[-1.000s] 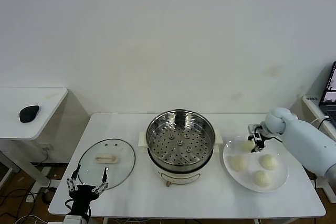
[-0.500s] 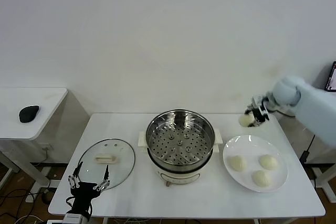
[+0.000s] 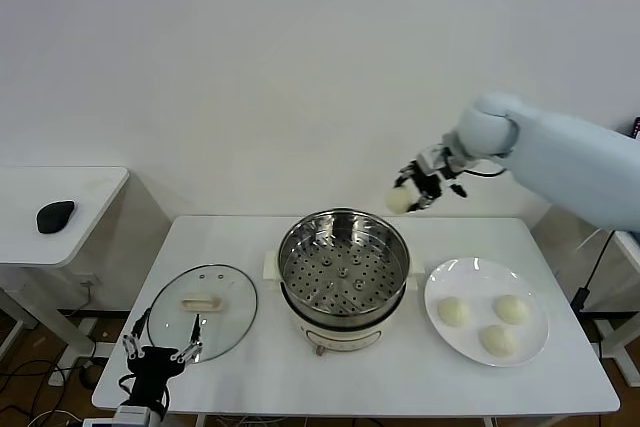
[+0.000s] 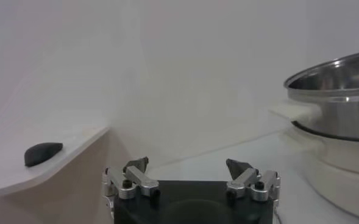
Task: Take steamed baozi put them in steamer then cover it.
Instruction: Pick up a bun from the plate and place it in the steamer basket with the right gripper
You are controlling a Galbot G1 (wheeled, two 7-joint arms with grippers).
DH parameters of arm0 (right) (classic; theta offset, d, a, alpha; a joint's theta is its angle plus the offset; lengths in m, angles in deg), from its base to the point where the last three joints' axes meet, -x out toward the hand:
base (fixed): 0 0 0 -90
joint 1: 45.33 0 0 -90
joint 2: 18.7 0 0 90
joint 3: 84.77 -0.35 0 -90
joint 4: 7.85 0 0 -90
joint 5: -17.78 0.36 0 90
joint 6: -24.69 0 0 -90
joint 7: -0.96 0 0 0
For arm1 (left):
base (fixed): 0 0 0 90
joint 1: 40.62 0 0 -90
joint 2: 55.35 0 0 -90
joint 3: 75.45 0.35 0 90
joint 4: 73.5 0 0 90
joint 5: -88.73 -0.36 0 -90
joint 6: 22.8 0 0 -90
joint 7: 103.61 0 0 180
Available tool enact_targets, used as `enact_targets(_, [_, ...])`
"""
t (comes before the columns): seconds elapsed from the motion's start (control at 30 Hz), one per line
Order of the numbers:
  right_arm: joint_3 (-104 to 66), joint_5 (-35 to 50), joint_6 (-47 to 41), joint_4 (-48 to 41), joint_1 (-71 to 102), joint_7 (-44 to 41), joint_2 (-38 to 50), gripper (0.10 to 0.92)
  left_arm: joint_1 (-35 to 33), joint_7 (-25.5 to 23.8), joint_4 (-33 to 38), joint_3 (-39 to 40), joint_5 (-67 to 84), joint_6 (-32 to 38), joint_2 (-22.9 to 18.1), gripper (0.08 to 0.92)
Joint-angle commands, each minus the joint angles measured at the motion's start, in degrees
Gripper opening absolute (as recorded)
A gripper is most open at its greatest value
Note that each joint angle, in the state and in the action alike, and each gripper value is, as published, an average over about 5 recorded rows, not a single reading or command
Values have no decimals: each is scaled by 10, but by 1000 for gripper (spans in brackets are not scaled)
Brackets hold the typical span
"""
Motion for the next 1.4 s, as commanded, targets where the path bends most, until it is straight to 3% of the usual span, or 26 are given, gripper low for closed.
enact_targets(0.03, [44, -12, 58, 0, -26, 11, -85, 562, 1, 0, -5, -2, 0, 0, -1, 823])
enact_targets(0.63, [31, -202, 195, -89, 79, 34, -150, 568, -5, 1, -9, -11, -7, 3, -14, 823])
enact_targets(1.0, [14, -243, 227, -136, 110, 47, -155, 610, -1, 0, -9, -11, -7, 2, -16, 823])
enact_targets(1.23, [7, -192, 208, -117, 92, 52, -142, 790, -1, 0, -8, -13, -7, 1, -14, 823])
enact_targets(1.4, [18, -42, 16, -18, 22, -12, -77, 821, 0, -1, -5, -16, -3, 0, -7, 823])
